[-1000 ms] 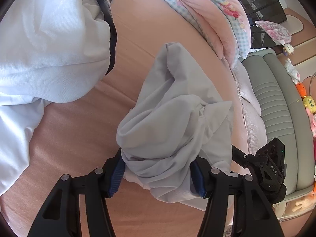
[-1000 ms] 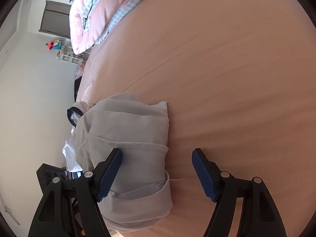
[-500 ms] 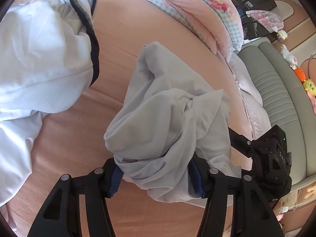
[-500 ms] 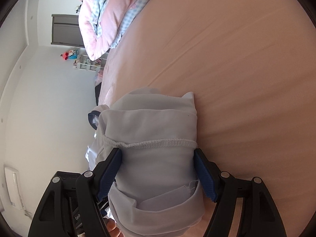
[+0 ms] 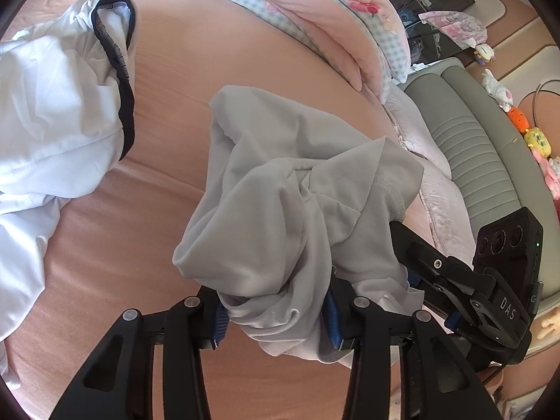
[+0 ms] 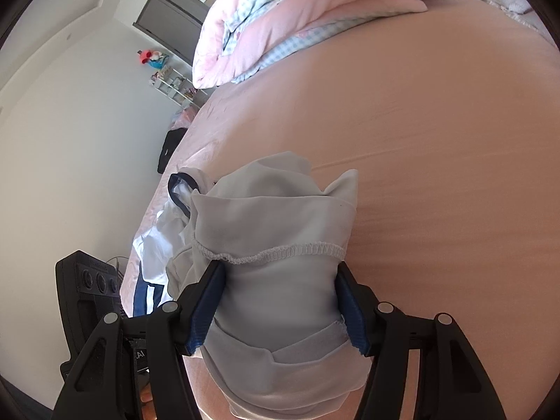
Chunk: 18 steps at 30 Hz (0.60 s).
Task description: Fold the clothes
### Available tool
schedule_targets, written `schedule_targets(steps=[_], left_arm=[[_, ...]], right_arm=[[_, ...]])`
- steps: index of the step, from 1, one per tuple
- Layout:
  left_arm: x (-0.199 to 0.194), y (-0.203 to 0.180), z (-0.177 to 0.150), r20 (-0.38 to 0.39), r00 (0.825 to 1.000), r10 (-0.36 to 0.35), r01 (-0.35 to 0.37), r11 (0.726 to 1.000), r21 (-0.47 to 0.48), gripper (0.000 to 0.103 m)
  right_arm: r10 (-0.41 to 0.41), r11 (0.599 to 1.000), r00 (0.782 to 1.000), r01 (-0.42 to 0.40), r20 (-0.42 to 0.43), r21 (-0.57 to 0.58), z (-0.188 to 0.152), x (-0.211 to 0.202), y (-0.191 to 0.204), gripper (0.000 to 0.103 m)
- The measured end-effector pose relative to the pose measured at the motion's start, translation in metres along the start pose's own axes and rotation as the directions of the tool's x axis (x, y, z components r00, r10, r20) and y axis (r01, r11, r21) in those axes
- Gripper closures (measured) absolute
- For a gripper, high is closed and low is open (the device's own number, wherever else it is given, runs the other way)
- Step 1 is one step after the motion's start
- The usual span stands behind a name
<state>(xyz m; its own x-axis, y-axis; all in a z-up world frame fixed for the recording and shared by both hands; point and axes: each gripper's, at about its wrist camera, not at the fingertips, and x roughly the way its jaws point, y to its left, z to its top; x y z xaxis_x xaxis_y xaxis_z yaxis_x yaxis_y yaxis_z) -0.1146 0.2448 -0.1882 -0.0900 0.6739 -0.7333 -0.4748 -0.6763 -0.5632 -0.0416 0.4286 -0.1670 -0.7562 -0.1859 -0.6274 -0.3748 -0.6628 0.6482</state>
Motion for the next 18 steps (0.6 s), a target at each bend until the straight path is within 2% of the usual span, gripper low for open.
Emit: schedule_targets(steps=[5, 10, 18], left_arm=[[-0.005, -0.018, -0.011, -0.038, 0.999, -0.038, 0.039, 0.999, 0.022, 0.067], [-0.004, -0.029, -0.027, -0.086, 0.996, -0.012, 0.018, 0.998, 0.068, 0.067], [0.0, -0.018, -0.033, -0.118, 0.992, -0.04, 0.042, 0.999, 0.018, 0.067]], right_arm=[[0.023, 0.997, 0.999, -0.021, -0.029, 0.079, -0.003, -0.017, -0.011, 0.041], [0.013, 0.993, 0.998, -0.006, -0.066, 0.115, -0.024, -0.031, -0.02, 0.041], [-0.008, 0.994, 0.996, 0.018, -0.093, 0.107, -0.036, -0.03, -0.028, 0.041]])
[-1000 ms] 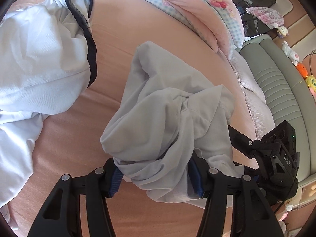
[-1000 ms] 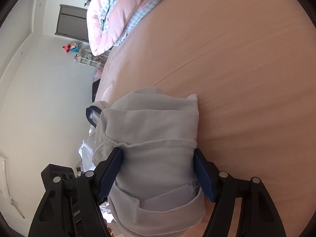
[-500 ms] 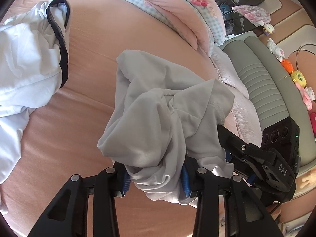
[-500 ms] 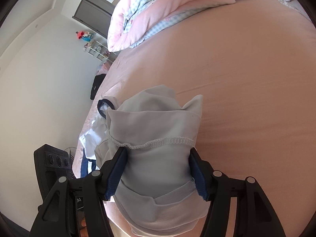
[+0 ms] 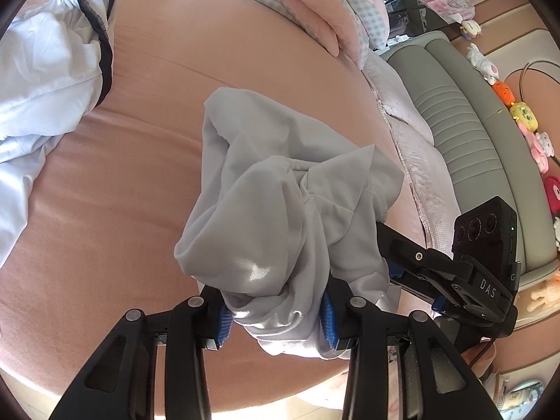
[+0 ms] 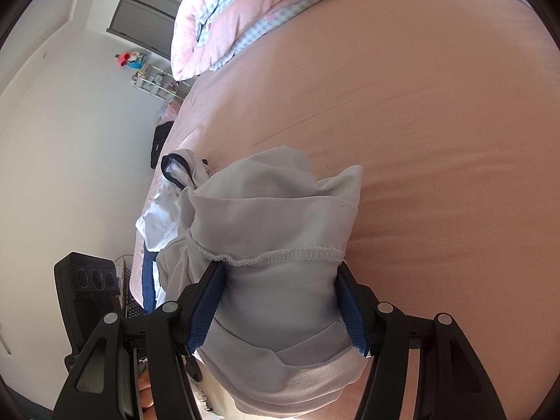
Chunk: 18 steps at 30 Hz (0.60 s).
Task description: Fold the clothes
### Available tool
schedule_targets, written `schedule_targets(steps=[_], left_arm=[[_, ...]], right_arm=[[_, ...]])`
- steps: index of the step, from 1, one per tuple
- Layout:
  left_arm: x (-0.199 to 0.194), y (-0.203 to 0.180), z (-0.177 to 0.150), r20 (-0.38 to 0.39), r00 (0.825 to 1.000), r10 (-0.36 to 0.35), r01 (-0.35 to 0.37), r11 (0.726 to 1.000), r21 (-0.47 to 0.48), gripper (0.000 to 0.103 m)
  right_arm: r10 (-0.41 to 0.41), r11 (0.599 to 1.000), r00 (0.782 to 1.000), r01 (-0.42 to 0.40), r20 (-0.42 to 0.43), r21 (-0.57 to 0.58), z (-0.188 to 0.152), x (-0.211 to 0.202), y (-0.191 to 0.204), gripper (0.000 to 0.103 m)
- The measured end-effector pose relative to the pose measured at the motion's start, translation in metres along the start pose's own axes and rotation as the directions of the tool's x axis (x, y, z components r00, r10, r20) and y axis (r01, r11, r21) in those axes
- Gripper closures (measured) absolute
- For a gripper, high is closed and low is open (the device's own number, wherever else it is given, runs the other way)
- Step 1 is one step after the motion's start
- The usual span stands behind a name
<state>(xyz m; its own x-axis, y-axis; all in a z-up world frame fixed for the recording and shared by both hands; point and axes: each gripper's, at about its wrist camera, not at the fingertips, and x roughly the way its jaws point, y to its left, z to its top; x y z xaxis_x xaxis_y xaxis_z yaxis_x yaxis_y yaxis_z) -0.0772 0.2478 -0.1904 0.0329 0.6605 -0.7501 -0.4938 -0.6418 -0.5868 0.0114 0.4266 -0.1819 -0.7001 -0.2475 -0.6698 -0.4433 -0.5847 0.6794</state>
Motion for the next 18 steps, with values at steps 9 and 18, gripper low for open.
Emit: schedule_targets(steps=[9, 18], left_arm=[[0.016, 0.023, 0.001, 0.009, 0.999, 0.035, -0.035, 0.998, -0.052, 0.064], [0.012, 0.03, 0.004, -0.031, 0.999, 0.013, -0.017, 0.993, -0.117, 0.057]], right_arm=[[-0.066, 0.998, 0.998, 0.066, -0.004, -0.019, 0.003, 0.012, -0.011, 0.041], [-0.118, 0.986, 0.993, 0.117, -0.002, -0.116, 0.001, 0.015, -0.004, 0.04]])
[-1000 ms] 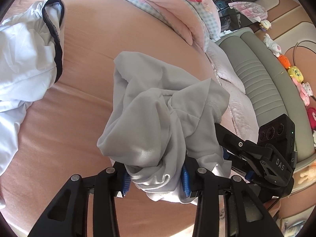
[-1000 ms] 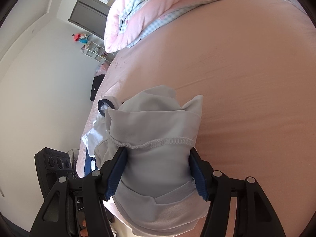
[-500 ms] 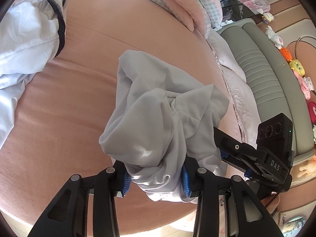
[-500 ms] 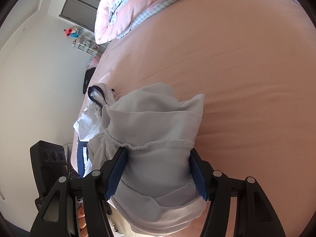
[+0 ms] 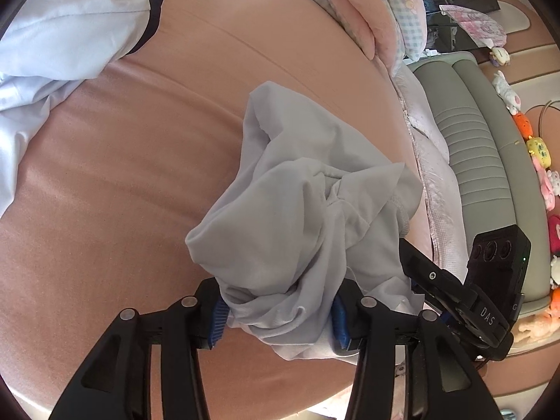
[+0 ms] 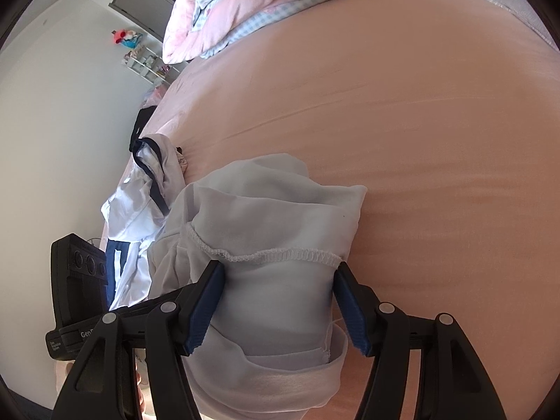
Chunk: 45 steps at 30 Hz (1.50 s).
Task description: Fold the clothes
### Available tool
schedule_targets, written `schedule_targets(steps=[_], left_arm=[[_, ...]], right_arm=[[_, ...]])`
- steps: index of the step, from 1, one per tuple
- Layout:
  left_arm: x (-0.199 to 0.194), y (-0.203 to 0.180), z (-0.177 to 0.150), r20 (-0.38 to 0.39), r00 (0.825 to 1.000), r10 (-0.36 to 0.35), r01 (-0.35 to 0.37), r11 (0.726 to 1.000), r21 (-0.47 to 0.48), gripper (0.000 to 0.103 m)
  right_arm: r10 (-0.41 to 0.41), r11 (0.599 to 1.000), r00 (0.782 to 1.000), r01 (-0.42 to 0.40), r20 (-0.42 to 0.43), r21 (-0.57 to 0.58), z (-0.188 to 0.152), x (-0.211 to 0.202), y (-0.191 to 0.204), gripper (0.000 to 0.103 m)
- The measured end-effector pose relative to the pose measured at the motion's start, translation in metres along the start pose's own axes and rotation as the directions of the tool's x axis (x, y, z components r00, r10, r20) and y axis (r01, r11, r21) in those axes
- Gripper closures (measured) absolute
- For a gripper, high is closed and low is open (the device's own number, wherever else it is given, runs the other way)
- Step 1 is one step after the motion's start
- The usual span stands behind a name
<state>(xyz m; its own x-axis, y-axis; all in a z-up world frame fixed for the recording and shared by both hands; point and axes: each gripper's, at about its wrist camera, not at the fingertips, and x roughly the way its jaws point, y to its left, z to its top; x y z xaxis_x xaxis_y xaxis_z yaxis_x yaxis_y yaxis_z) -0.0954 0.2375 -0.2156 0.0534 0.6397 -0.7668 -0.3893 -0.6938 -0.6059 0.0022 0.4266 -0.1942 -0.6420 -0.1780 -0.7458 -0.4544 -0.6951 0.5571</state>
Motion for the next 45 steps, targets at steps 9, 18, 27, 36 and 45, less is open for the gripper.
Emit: schedule_targets(steps=[9, 18, 27, 36, 45], left_arm=[[-0.048, -0.036, 0.006, 0.071, 0.997, 0.04, -0.05, 0.99, 0.134, 0.036], [-0.059, -0.059, 0.015, 0.074, 0.994, 0.085, -0.099, 0.972, 0.212, 0.035], [-0.042, -0.092, 0.008, 0.062, 0.97, 0.236, -0.237, 0.854, 0.463, 0.035], [-0.03, -0.107, -0.007, 0.138, 0.948, 0.286, -0.302, 0.674, 0.674, 0.035], [-0.019, -0.12, -0.012, 0.109, 0.957, 0.27, -0.25, 0.567, 0.785, 0.035]], right_arm=[[-0.166, 0.952, 0.981, 0.186, 0.101, -0.241, 0.006, -0.05, 0.031, 0.036], [-0.27, 0.863, 0.951, 0.307, 0.148, -0.4, -0.003, -0.068, 0.054, 0.031], [-0.325, 0.792, 0.941, 0.324, 0.091, -0.517, -0.01, -0.059, 0.058, 0.031], [-0.402, 0.725, 0.914, 0.351, 0.05, -0.593, -0.019, -0.05, 0.056, 0.031], [-0.311, 0.773, 0.95, 0.239, -0.022, -0.588, -0.019, -0.046, 0.042, 0.031]])
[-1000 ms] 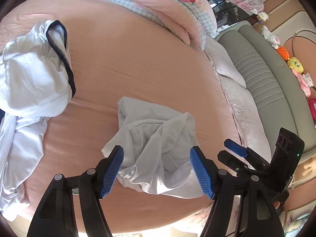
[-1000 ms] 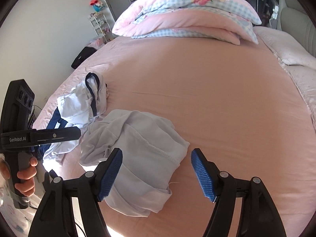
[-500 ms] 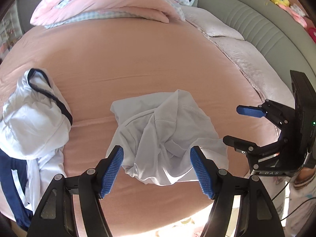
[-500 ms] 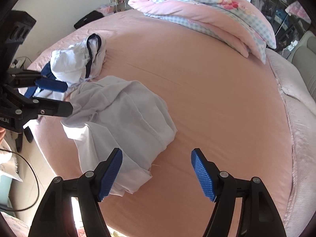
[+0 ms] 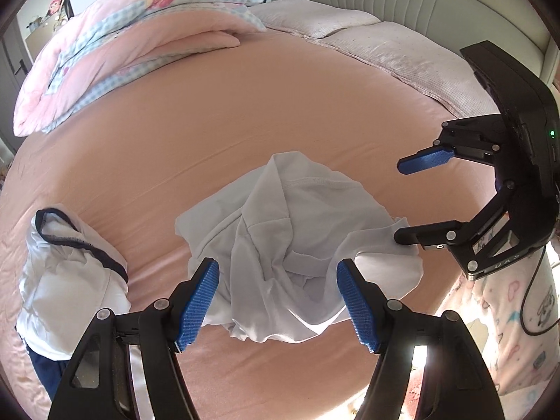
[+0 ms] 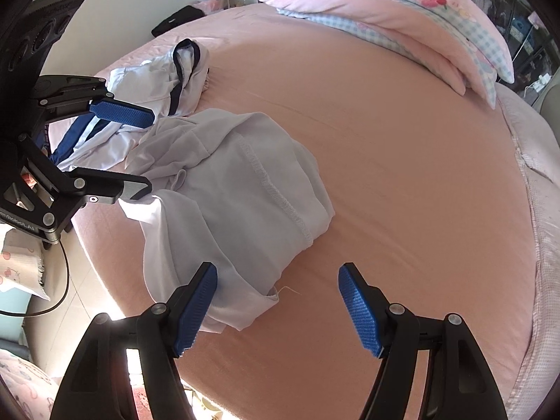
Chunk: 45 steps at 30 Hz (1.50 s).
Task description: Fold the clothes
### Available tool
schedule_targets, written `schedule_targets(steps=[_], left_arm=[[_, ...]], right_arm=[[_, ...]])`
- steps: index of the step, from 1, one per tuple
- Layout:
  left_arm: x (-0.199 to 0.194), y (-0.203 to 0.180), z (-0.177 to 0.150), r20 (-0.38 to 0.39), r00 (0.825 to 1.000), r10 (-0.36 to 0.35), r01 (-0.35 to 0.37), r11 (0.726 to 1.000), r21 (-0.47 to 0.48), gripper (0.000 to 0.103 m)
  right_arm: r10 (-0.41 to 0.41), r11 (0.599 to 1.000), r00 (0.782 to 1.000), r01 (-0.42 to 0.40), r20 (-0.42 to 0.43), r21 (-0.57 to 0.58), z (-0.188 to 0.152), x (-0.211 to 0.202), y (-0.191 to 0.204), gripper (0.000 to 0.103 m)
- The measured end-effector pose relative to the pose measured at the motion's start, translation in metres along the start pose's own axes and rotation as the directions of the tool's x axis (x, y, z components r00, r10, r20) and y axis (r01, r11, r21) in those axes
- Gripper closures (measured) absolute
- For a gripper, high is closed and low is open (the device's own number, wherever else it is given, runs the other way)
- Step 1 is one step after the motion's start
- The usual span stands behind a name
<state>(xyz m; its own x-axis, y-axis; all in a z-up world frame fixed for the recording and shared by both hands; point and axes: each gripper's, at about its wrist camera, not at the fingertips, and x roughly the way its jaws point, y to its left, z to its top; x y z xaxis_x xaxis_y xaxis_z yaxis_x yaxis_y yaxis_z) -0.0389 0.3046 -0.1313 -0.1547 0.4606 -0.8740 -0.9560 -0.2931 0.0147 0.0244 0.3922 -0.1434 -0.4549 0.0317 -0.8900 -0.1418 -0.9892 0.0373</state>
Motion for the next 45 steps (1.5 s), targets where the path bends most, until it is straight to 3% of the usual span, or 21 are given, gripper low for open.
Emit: schedule_targets(steps=[11, 14, 19, 25, 29, 31, 33, 38, 40, 45], left_arm=[[-0.007, -0.013, 0.003, -0.019, 0.985, -0.169, 0.17, 0.984, 0.055, 0.035], [-0.004, -0.017, 0.005, -0.036, 0.984, -0.173, 0.175, 0.982, 0.076, 0.035], [0.001, -0.026, 0.01, -0.058, 0.982, -0.18, 0.185, 0.977, 0.105, 0.035], [0.006, -0.039, 0.009, -0.078, 0.982, -0.17, 0.178, 0.977, 0.114, 0.035], [0.014, -0.039, 0.01, -0.089, 0.98, -0.18, 0.186, 0.98, 0.066, 0.035], [0.016, -0.039, 0.01, -0.084, 0.982, -0.171, 0.175, 0.984, 0.043, 0.043], [0.017, -0.039, 0.01, -0.079, 0.984, -0.16, 0.162, 0.987, 0.023, 0.073], [0.02, -0.038, 0.009, -0.084, 0.983, -0.165, 0.164, 0.986, -0.02, 0.083], [0.017, -0.039, 0.008, -0.076, 0.985, -0.157, 0.156, 0.988, -0.02, 0.088], [0.016, -0.038, 0.008, -0.062, 0.99, -0.126, 0.126, 0.992, -0.012, 0.09]], right_arm=[[0.245, 0.968, 0.969, -0.247, 0.038, 0.041, -0.006, -0.003, -0.007, 0.032], [0.28, 0.959, 0.96, -0.281, 0.012, 0.04, -0.003, 0.003, -0.001, 0.04], [0.269, 0.963, 0.963, -0.268, -0.021, 0.035, -0.003, 0.012, 0.001, 0.043], [0.225, 0.974, 0.974, -0.224, -0.016, 0.038, -0.006, 0.008, 0.002, 0.057], [0.214, 0.976, 0.977, -0.214, -0.001, 0.05, -0.008, 0.002, 0.0, 0.061], [0.206, 0.978, 0.979, -0.206, 0.0, 0.044, -0.008, -0.001, 0.003, 0.067], [0.195, 0.98, 0.981, -0.195, 0.0, 0.029, -0.008, -0.002, 0.007, 0.072], [0.185, 0.983, 0.983, -0.184, -0.014, 0.014, -0.007, -0.001, 0.011, 0.077], [0.188, 0.982, 0.982, -0.188, -0.007, 0.015, -0.008, -0.002, 0.012, 0.084], [0.156, 0.988, 0.988, -0.155, -0.004, 0.013, -0.008, -0.005, 0.017, 0.09]])
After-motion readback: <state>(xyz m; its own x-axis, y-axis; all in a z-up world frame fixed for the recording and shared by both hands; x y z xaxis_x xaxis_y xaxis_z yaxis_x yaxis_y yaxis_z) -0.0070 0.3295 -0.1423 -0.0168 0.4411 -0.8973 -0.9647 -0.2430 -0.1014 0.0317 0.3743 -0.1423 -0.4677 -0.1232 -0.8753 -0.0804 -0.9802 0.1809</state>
